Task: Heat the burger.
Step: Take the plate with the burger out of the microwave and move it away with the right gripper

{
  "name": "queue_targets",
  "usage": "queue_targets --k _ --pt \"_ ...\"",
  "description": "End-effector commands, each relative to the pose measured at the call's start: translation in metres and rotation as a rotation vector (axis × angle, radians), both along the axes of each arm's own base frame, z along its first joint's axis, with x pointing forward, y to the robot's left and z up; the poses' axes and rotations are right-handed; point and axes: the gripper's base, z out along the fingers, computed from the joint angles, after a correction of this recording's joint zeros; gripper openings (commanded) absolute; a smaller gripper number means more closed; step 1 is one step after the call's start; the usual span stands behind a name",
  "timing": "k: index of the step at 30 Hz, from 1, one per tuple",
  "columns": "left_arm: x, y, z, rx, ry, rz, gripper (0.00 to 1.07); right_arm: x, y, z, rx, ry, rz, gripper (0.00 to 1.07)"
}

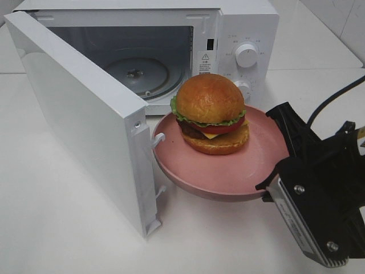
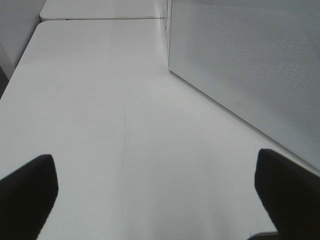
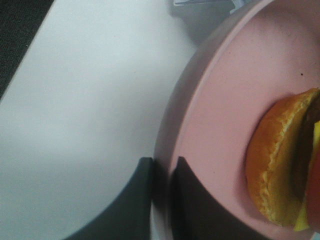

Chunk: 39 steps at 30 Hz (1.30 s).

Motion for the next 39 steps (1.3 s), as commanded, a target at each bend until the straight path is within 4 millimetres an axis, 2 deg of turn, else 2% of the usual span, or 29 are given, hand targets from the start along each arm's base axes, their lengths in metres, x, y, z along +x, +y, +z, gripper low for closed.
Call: queue_targets --k 1,24,39 --pt "-0.002 0.000 0.000 -0.001 -0.020 0.000 1.00 -0.006 -0.005 0.008 0.058 -0.064 -0.030 0.00" --pt "-0.002 0.000 0.000 -0.001 -0.020 0.000 1.00 -0.054 -0.045 0.012 0.024 -0.040 -0.105 0.00" --pt "-0.002 0.000 0.000 -0.001 -0.020 0.000 1.00 -0.058 -0.065 0.013 -0.028 -0.006 -0.369 0.00"
